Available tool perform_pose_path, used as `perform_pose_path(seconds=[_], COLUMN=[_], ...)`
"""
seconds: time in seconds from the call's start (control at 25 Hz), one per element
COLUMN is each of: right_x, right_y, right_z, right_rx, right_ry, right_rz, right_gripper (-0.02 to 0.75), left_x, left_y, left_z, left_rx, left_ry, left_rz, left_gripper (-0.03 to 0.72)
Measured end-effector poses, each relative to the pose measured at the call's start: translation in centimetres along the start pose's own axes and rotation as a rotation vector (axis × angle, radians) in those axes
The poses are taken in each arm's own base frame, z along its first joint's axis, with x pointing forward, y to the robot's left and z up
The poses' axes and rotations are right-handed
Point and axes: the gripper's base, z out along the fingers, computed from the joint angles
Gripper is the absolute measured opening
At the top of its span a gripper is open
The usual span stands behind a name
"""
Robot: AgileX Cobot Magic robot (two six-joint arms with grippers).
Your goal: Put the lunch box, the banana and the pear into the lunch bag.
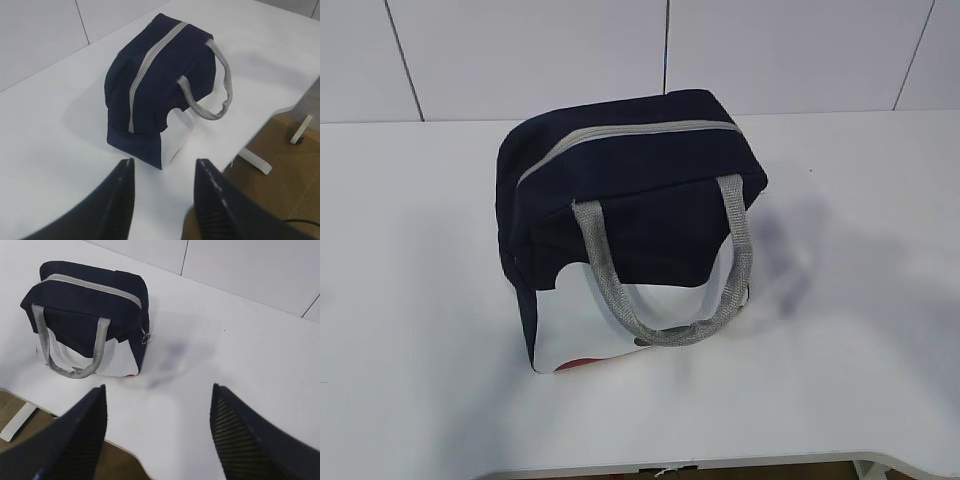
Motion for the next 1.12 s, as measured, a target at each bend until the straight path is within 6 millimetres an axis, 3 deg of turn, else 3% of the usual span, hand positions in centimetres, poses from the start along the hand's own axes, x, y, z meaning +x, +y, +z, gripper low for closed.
perform_pose_path(seconds=[0.16,0.4,0.72,1.12], right_x=[2.5,6.1,10.1,14.9], right_y=[0.5,1.2,2.0,3.0], right_z=[-1.3,-1.1,-0.8,2.0], right_rx=[0.007,0.003,0.003,-0.021], right_ry=[-0.027,-0.006,-0.007,0.025], right_rz=[0.008,0.046,0.063,0.073], right_gripper=[0.529,0.528,0.528,0.529], left_x=[0.5,2.5,7.6,13.3], left_y=[-0.4,-0.9,-1.6,-2.5], left_z=[-1.1,-1.0,-0.2,-0.3], left_rx=[0.013,0.046,0.072,0.070], left_ry=[-0.012,0.057,0.090,0.031], left_rz=[0.001,-0.024,-0.075,-0.109], left_gripper=[0.313,0.362,0.365,0.365])
